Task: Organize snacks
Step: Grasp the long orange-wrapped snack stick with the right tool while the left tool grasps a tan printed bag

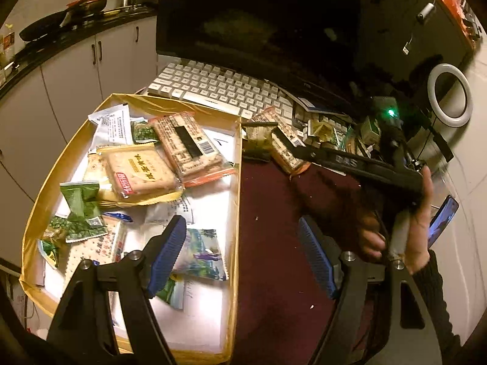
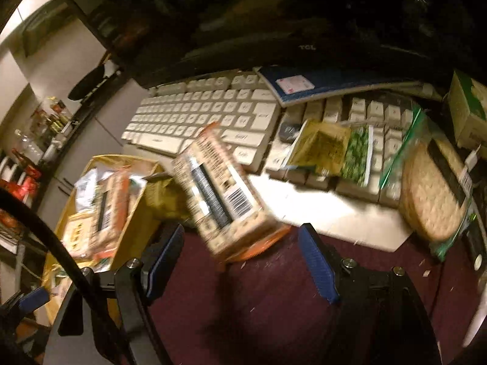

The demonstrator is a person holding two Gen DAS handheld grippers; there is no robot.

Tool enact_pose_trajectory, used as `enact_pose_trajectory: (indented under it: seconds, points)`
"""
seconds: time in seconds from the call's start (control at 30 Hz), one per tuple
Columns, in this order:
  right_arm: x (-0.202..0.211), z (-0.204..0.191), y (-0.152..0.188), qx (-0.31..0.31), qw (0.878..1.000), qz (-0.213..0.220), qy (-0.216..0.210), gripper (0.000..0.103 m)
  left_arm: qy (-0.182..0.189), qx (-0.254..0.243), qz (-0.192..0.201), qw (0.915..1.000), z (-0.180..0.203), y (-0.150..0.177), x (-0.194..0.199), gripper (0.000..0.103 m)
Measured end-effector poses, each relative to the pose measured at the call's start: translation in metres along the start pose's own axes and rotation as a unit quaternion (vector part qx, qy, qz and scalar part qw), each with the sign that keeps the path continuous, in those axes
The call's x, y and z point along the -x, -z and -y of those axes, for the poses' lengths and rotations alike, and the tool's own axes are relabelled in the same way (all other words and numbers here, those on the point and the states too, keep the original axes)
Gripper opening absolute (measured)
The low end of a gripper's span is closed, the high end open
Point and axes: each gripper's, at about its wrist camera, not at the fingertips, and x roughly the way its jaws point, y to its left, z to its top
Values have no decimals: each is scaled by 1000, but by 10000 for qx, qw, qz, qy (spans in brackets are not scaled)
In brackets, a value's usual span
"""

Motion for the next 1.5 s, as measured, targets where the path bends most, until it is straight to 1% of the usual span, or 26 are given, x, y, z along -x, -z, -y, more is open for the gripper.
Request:
enact_pose_trajectory:
  seconds: [0.07,0.13,0.37,0.47,0.53,0.57,0.63,0.67,0.77,0.8,0.9,0.93,0.97,1.0,1.1,1.13,1.2,1.23,1.27,1.3,1.4,1.5]
  points:
    - [1,1,-3,57,9999,104,122,76,-22,-2,-15,10000,2,1,-1,76]
    - [1,5,-6,-22,9999,137,21,74,-52,-12,-31,10000,2,2,-2,76]
    - [-16,6,-10,129,9999,-33,-55,73,-36,30,3,10000,0,3,2,76]
    - [-24,-1,-12,301,9995,-88,76,73,-39,40,-19,10000,0,4,2,76]
    - [-28,-4,-13,331,9993,-148,-13,73,-53,45,-22,10000,0,4,1,76]
    - [-27,-7,-11,421,9990,-137,67,70,-54,47,-18,10000,0,4,2,76]
    - [-24,-7,-8,407,9990,-188,-50,60,-62,46,-12,10000,1,3,2,76]
    - [-22,-7,-7,396,9990,-181,-28,56,-67,35,-11,10000,2,3,2,76]
    - [-14,-2,-4,320,9994,-145,-66,48,-70,4,-29,10000,4,-1,-2,76]
    - [-14,-2,-4,278,9994,-148,-107,46,-54,-16,-32,10000,6,-3,-4,76]
    - [-11,4,-3,113,9995,-158,-244,41,-89,-83,-97,9999,13,-12,-15,76]
    - [-7,6,-2,34,9994,-152,-298,36,-88,-119,-121,9998,16,-16,-19,76]
    - [-3,6,-1,-16,9994,-132,-314,29,-107,-152,-146,9997,19,-19,-23,76]
    - [2,7,1,-89,9992,-135,-360,27,-120,-197,-167,9996,22,-24,-27,76]
    - [22,12,12,-351,9993,-42,-106,25,-225,-318,-223,9990,29,-35,-39,76]
    - [29,16,18,-425,9990,33,-93,24,-266,-355,-237,9987,31,-39,-43,76]
    - [37,24,29,-612,9980,98,-153,24,-300,-451,-309,9981,38,-45,-53,76]
    - [41,28,36,-655,9974,200,-201,23,-351,-491,-337,9976,41,-48,-57,76]
    - [42,31,41,-664,9968,356,-259,23,-408,-548,-364,9970,45,-51,-63,74]
    - [41,34,45,-693,9962,441,-302,23,-447,-605,-389,9964,47,-52,-69,71]
    - [35,40,50,-862,9940,497,-463,24,-606,-748,-503,9941,53,-60,-94,66]
    - [39,37,50,-846,9942,543,-370,24,-880,-780,-601,9913,56,-71,-119,64]
